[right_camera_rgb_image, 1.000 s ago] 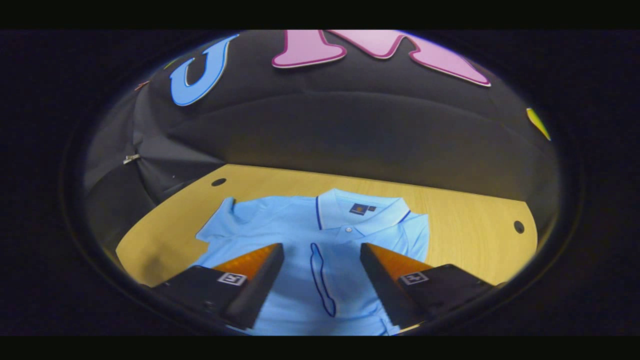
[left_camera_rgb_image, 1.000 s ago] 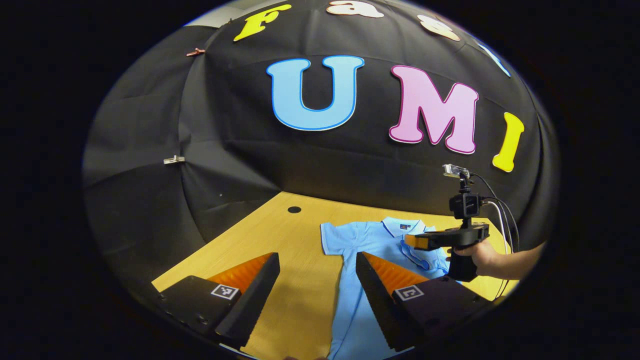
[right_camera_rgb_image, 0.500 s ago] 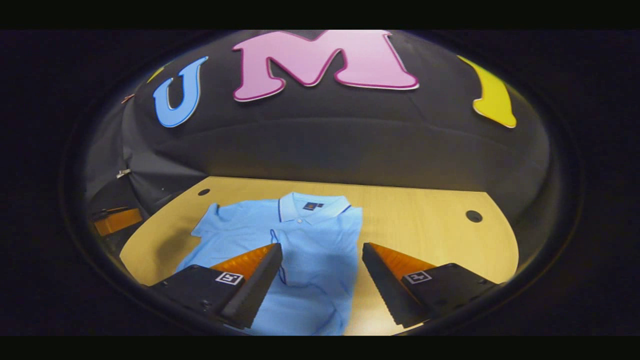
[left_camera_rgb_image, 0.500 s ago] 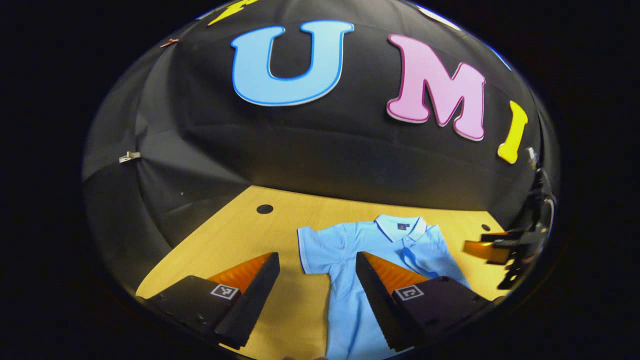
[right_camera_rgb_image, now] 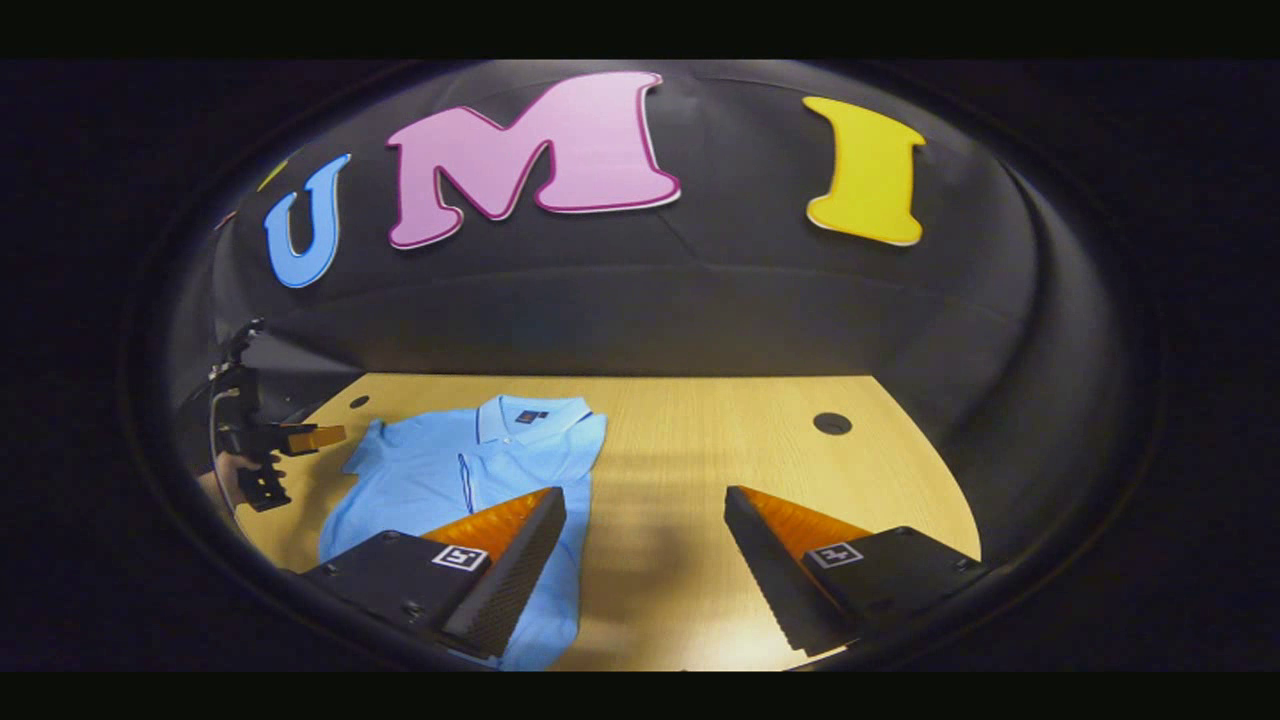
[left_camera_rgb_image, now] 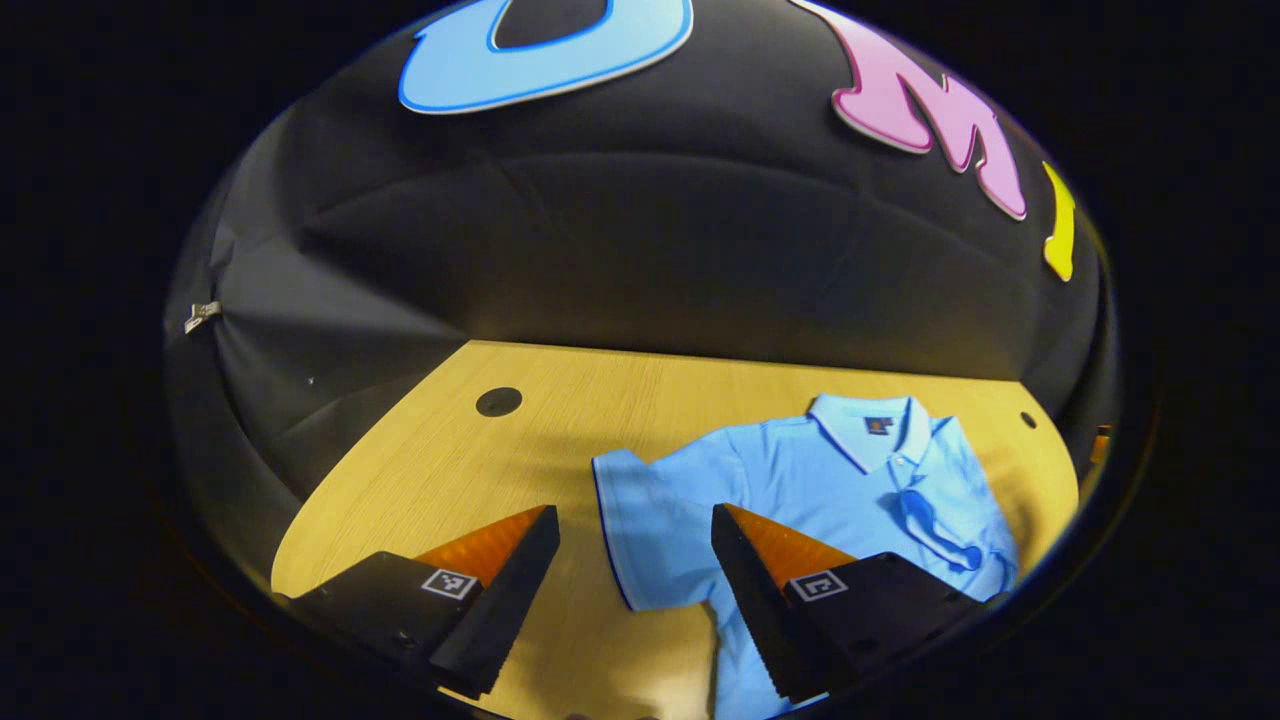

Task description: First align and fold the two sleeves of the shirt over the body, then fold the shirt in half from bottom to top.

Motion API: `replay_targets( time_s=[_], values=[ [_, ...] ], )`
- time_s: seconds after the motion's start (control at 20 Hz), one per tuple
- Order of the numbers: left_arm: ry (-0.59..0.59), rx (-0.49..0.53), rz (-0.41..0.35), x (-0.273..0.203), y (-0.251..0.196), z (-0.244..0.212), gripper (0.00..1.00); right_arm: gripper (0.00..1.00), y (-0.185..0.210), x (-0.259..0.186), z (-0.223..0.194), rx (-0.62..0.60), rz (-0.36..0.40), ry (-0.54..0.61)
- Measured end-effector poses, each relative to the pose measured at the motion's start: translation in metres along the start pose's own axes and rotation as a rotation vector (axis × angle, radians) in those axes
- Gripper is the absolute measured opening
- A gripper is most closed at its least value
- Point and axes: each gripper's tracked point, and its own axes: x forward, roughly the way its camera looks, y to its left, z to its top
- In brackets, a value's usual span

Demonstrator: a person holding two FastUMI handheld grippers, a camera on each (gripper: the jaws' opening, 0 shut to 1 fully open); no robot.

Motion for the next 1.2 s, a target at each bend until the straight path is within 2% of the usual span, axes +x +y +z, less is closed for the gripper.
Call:
replay_targets(
  time_s=[0.15, 0.35, 0.45, 0.55, 0.7, 0.85, 0.9, 1.05, 1.1, 1.2],
  values=[
    [0.028, 0.006, -0.029, 0.036, -0.013, -0.002, 0.98, 0.99, -0.003, -0.003, -0.012, 0.027, -0.003, 0.016],
    [0.109, -0.05, -0.008, 0.068, -0.012, -0.017, 0.97, 0.99, 0.003, -0.003, -0.024, 0.039, 0.018, 0.042],
    [0.109, -0.017, 0.012, 0.076, -0.006, -0.019, 0.98, 0.99, 0.006, -0.001, -0.028, 0.039, 0.024, 0.047],
    [0.115, 0.007, -0.025, 0.076, -0.016, -0.017, 0.88, 0.99, 0.005, 0.0, -0.033, 0.038, 0.023, 0.053],
    [0.119, 0.036, -0.067, 0.078, -0.027, -0.017, 0.52, 0.99, 0.003, 0.0, -0.042, 0.058, 0.016, 0.074],
    [0.111, 0.037, -0.056, 0.076, -0.034, -0.014, 0.17, 0.99, 0.004, -0.002, -0.048, 0.082, 0.017, 0.089],
    [0.108, 0.042, -0.046, 0.077, -0.033, -0.015, 0.11, 0.99, 0.004, -0.002, -0.049, 0.081, 0.016, 0.09],
    [0.115, 0.07, -0.027, 0.074, -0.036, -0.014, 0.07, 0.99, 0.003, -0.005, -0.045, 0.08, 0.01, 0.076],
    [0.118, 0.085, -0.018, 0.072, -0.037, -0.013, 0.02, 0.99, 0.001, -0.007, -0.043, 0.081, 0.005, 0.072],
    [0.099, 0.097, -0.016, 0.064, -0.042, -0.003, 0.06, 0.99, -0.001, -0.012, -0.043, 0.083, -0.002, 0.07]
  ],
)
